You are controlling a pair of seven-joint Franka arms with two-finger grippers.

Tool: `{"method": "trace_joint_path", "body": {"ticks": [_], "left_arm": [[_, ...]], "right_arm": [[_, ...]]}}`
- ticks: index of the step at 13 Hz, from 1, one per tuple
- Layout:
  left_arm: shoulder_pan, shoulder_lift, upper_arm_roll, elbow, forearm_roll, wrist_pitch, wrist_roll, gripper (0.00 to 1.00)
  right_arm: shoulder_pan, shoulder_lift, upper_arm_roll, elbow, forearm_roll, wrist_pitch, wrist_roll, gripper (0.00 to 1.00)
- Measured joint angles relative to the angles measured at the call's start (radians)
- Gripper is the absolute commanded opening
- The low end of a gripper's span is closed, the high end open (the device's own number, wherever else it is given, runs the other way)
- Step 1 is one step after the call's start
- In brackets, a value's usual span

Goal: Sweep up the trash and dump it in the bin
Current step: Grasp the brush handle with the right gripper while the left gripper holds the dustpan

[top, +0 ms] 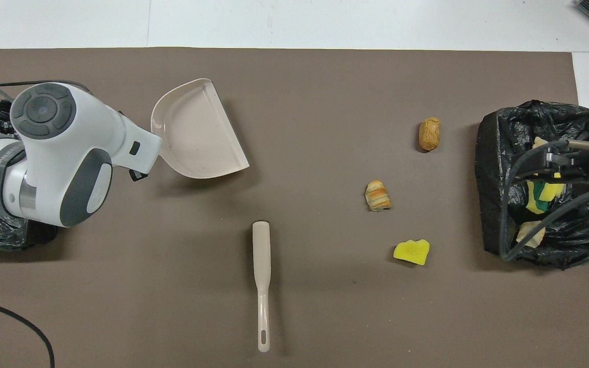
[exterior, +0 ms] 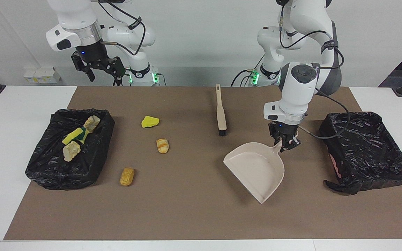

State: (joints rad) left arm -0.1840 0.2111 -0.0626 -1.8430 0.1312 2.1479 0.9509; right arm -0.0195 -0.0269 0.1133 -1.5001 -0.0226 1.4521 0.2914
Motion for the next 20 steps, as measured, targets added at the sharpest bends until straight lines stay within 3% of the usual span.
{"method": "trace_joint_path", "body": {"ticks": [5, 9, 16, 20], "left_arm": [[0.039, -0.027, 0.0, -0.066, 0.0, 0.008, 0.142, 0.0], [0.09, -0.048, 0.0, -0.108, 0.0, 0.017, 0.239, 0.0], [0.099, -0.062, -0.005, -0.184, 0.001, 0.071, 0.248, 0.0], [0.099, -0.069, -0.005, -0.189, 0.001, 0.071, 0.248, 0.0]], "right_arm": [[0.032, 0.0, 0.013, -0.008, 0.003, 0.0, 0.0, 1.0], [0.203, 0.004, 0.022, -0.073, 0.006, 0.04, 0.143, 1.0], [0.566, 0.018, 0.031, -0.349, 0.05, 0.277, 0.492, 1.0], [0.725, 0.02, 0.031, -0.501, 0.087, 0.457, 0.591, 1.0]]}}
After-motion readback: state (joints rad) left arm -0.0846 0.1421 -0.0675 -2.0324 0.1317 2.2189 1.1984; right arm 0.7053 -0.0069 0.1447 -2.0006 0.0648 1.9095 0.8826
